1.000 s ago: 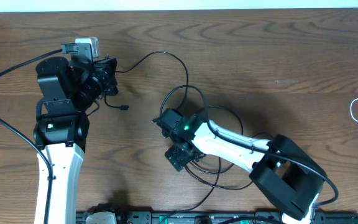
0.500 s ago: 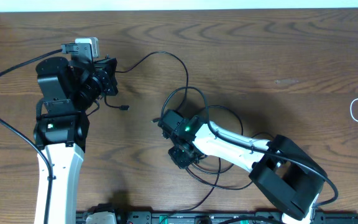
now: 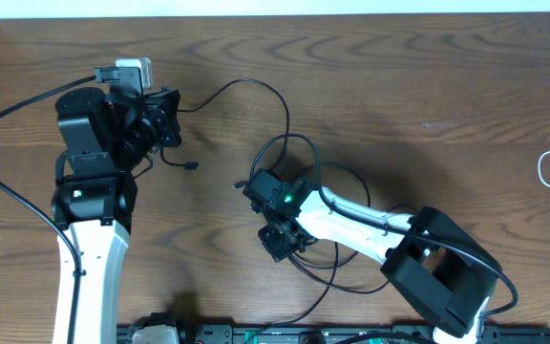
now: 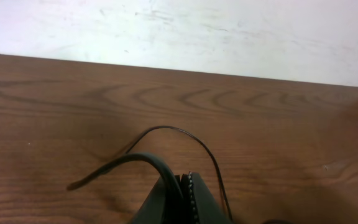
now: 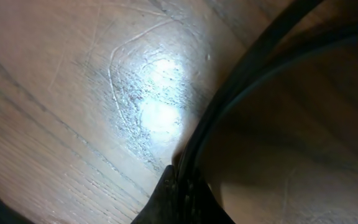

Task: Untangle cables
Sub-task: 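Grasp the black cable loop with the right gripper, then pull the black cable up and right with the right gripper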

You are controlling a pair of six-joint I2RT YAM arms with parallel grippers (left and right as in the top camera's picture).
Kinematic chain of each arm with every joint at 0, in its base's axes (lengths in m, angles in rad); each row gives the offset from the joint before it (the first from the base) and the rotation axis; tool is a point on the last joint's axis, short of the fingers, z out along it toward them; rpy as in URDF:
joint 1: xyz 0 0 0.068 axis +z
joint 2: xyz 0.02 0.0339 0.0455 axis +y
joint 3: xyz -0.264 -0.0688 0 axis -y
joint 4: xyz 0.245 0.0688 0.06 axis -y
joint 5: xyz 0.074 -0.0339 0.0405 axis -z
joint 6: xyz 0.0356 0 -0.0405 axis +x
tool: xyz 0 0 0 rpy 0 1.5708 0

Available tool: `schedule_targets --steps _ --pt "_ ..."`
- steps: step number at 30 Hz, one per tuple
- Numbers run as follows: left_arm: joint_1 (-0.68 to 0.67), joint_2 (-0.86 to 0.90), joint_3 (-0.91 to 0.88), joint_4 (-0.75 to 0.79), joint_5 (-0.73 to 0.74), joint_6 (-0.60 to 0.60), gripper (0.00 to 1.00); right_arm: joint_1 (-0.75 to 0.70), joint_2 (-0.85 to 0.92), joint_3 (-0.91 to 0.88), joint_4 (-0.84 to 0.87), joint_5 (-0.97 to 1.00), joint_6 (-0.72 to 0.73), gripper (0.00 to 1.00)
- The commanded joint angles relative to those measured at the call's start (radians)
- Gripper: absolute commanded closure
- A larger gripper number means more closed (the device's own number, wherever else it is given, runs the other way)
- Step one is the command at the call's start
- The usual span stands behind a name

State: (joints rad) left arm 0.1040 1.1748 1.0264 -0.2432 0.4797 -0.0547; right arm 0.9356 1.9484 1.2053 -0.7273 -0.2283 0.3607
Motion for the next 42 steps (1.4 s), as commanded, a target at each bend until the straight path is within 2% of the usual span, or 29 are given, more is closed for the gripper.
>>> schedule_targets --steps 1,8,12,20,27,32,36,42 --pt "0.004 0.001 0.000 -0.003 0.005 0.010 0.93 0.008 0.049 -0.030 0.011 0.012 0.058 0.99" --pt "0.004 0.001 0.000 -0.003 0.005 0.010 0.92 -0.006 0.027 0.020 -0.010 0.013 0.082 0.99" --pt "0.004 0.001 0.000 -0.003 0.005 0.010 0.93 -0.056 -0.034 0.134 -0.085 0.019 0.008 0.99" --pt "0.004 0.001 0.000 -0.004 0.005 0.010 0.93 -0.234 -0.204 0.420 -0.223 0.113 -0.108 0.99" --pt "0.004 0.001 0.000 -0.004 0.005 0.010 0.92 -0.447 -0.350 0.602 -0.222 0.176 -0.130 0.99" --pt "0.004 0.001 0.000 -0.004 0.005 0.010 0.92 -0.615 -0.435 0.681 -0.144 0.281 -0.155 0.99" --pt "0.004 0.001 0.000 -0.004 0.005 0.010 0.92 -0.801 -0.514 0.697 0.040 0.293 -0.192 0.99" --pt "0.004 0.002 -0.001 -0.011 0.005 0.010 0.93 -0.962 -0.563 0.697 0.215 0.292 -0.186 0.99"
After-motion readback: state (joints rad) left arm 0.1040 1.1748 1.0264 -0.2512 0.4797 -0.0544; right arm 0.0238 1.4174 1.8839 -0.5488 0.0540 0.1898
